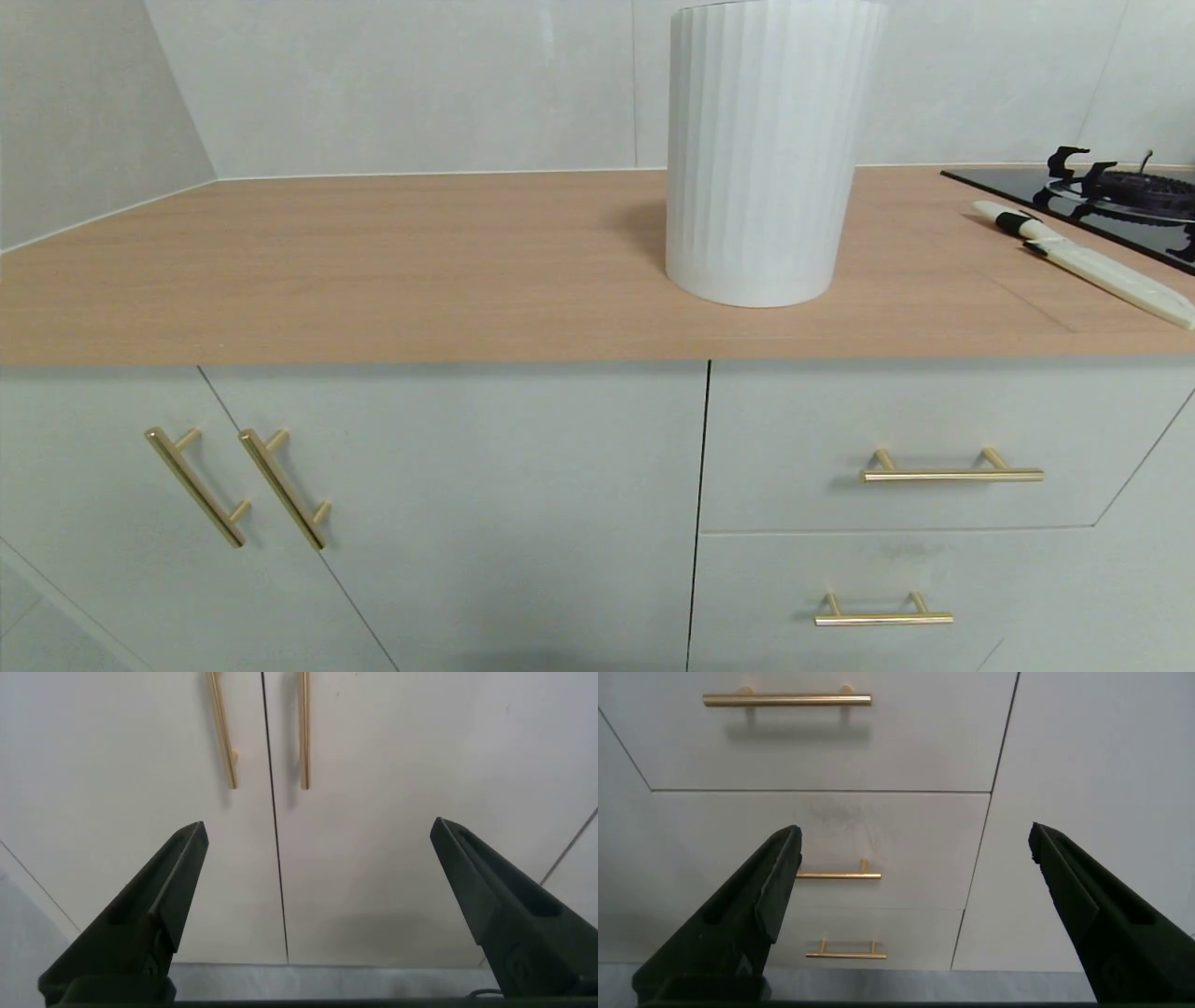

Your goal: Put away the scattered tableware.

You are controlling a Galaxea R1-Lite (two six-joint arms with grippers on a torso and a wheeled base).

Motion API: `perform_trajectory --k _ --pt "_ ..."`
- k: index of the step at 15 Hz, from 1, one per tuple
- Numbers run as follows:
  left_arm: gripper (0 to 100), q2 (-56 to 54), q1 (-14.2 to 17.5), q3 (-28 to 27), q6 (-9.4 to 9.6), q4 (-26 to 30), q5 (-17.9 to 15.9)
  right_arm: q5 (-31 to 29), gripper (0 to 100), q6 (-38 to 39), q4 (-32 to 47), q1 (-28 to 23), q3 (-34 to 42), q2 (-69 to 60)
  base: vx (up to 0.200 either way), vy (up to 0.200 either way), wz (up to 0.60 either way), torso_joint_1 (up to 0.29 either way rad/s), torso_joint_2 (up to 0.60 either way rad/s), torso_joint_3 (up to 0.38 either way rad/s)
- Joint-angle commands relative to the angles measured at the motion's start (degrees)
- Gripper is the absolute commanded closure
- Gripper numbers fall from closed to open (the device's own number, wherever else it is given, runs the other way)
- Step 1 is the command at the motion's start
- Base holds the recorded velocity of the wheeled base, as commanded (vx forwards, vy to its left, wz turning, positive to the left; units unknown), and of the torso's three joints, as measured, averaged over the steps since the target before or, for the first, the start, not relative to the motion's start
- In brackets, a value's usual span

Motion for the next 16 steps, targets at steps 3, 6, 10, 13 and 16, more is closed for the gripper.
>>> perform_trajectory --k 3,6,10,13,16 --pt "0 0.00 0.05 0.00 -0.01 -0.02 0.01 -0.05 0 0.05 -0.02 0.04 0.00 0.07 0.000 0.000 0.00 0.002 -0.03 -0.030" --pt "0 0.00 0.05 -0.09 -0.01 -0.02 0.01 -0.05 0 0.05 -0.02 0.04 0.00 0.07 0.000 0.000 0.00 0.017 -0.19 -0.292" --pt "0 0.00 0.05 0.00 -0.01 -0.02 0.01 -0.05 0 0.05 -0.02 0.04 0.00 0.07 0.000 0.000 0.00 0.080 -0.50 -0.349" --pt "0 0.00 0.05 0.00 -0.01 -0.02 0.27 -0.05 0 0.14 -0.02 0.04 0.00 0.07 0.000 0.000 0.00 0.126 -0.45 -0.338" --pt "0 0.00 0.05 0.00 -0.10 -0.02 0.36 -0.05 0 0.14 -0.02 0.04 0.00 0.07 0.000 0.000 0.00 0.150 -0.47 -0.323"
